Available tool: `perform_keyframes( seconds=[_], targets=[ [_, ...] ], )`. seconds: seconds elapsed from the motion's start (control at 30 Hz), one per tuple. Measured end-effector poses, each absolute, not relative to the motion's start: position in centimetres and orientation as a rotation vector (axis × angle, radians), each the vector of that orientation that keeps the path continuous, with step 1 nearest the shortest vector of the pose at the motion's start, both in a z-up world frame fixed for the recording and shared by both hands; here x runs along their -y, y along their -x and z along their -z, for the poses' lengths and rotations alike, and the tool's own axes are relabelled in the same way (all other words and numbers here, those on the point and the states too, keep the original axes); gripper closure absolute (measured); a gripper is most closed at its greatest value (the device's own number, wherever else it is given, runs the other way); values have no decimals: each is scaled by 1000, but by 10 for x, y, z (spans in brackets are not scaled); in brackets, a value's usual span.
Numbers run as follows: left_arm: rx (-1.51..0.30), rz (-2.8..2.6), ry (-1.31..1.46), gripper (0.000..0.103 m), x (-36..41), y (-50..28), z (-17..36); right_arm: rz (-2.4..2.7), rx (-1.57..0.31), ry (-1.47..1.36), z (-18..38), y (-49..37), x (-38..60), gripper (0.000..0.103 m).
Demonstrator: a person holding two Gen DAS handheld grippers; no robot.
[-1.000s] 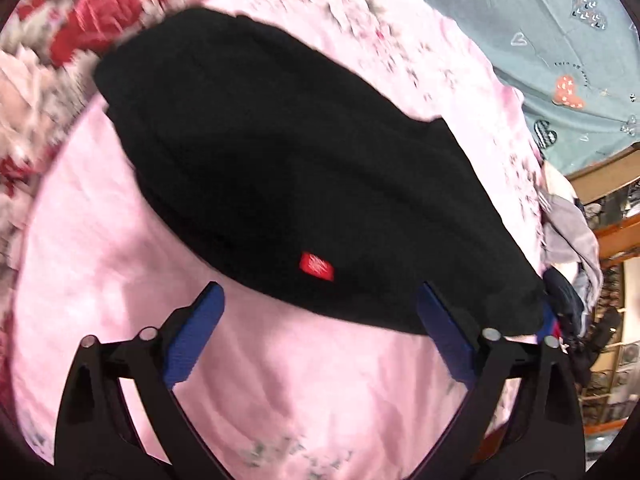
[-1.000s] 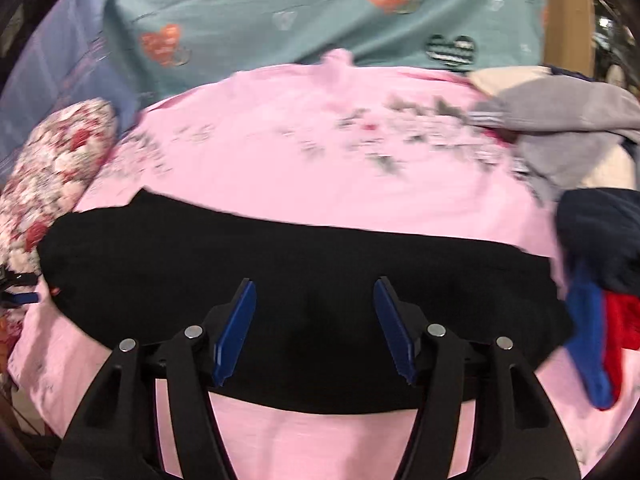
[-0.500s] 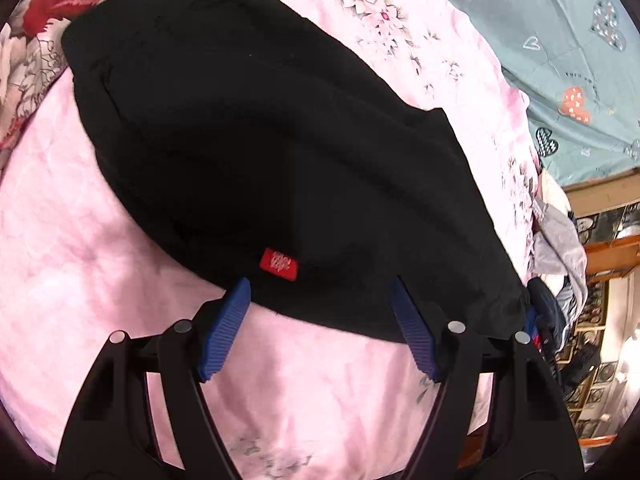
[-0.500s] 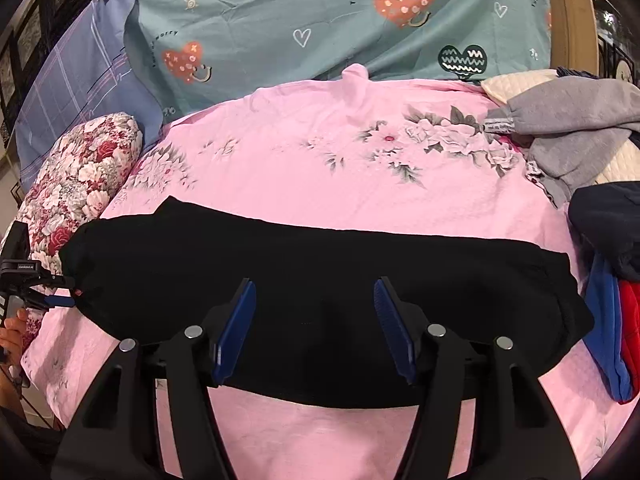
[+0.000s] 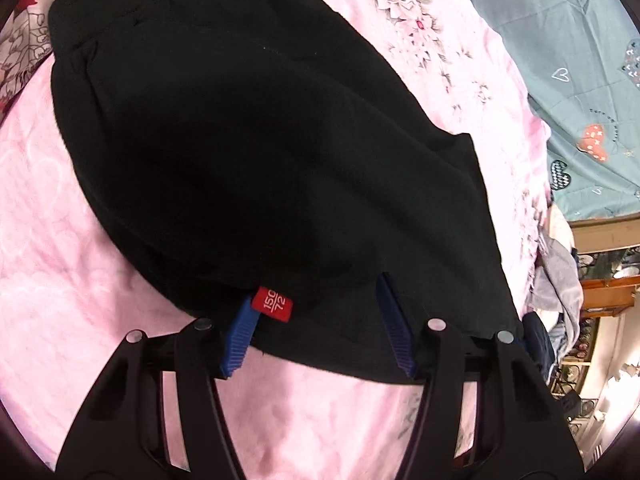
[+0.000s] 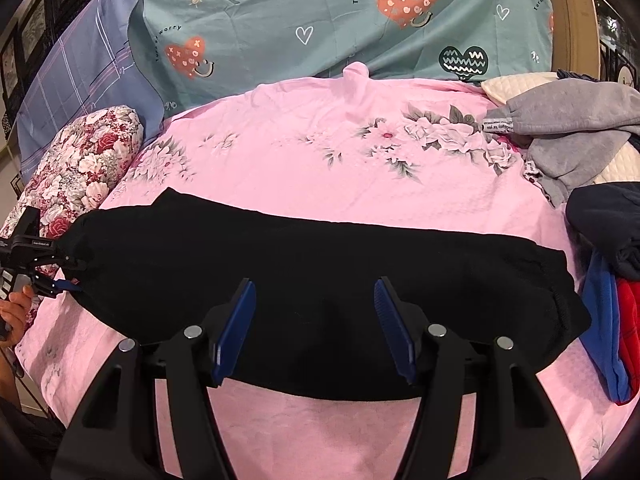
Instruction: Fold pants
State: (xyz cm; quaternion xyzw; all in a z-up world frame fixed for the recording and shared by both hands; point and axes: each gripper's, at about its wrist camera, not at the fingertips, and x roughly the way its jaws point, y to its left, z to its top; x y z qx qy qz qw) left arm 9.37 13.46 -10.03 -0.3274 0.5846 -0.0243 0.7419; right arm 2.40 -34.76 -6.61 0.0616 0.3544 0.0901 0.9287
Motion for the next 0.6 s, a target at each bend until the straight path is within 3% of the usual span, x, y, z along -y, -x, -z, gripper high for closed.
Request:
perform_keyframes(
  seconds=[0.03,0.07,0.1,0.27,0.6],
  targets=[
    [-1278,47,710,48,-133,-94,99,-185,-730,-129,67,-25,347,40],
    [-1272,27,683,58,-132,-94,97,-186,-734,-129,68,-25,346,40],
    [-1275,5,663,81,-132,-94,96,-187,-736,-128,69,-26,346,40],
    [-1277,50,828,88,-154,-89,104,-204,-734,-125,70,-26,341,40],
    [-1209,129,677,88,-147,-56,59,-219,-740,-108,65,-30,331,40]
  ],
)
